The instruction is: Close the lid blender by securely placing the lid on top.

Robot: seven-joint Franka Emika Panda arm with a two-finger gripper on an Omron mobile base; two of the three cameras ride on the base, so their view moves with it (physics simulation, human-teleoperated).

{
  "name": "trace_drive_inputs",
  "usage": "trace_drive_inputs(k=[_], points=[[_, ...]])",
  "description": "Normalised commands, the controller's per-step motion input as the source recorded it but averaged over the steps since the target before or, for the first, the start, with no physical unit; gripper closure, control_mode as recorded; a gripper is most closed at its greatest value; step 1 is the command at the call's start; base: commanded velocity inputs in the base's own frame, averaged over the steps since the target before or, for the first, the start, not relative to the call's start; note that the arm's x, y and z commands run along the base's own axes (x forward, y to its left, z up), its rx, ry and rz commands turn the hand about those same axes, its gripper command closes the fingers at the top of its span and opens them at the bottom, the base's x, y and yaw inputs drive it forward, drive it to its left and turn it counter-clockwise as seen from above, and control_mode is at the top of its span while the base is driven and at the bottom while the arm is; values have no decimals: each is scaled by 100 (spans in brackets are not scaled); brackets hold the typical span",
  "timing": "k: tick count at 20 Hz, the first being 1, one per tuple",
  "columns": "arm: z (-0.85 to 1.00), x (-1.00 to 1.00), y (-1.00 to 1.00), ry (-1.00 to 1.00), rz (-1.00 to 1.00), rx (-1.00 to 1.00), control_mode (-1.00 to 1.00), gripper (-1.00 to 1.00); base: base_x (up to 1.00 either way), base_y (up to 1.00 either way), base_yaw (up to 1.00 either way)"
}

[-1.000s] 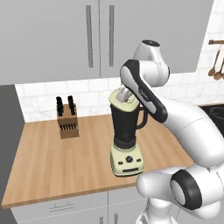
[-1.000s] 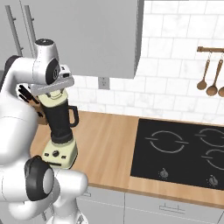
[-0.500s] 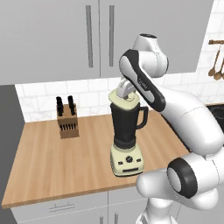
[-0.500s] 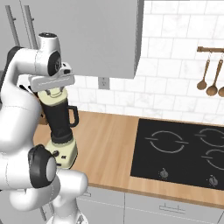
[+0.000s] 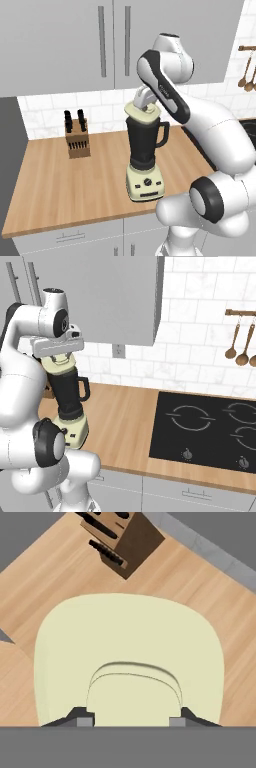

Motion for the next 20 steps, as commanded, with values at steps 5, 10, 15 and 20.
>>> trace_drive_inputs(k=[5,10,15,20], points=[[0,-8,0,3,0,0,-100,100,0,0,0],[-6,0,0,0,0,0,-100,100,0,0,0],[-24,0,0,0,0,0,-100,100,0,0,0],[-27,1,0,0,0,0,-100,100,0,0,0]])
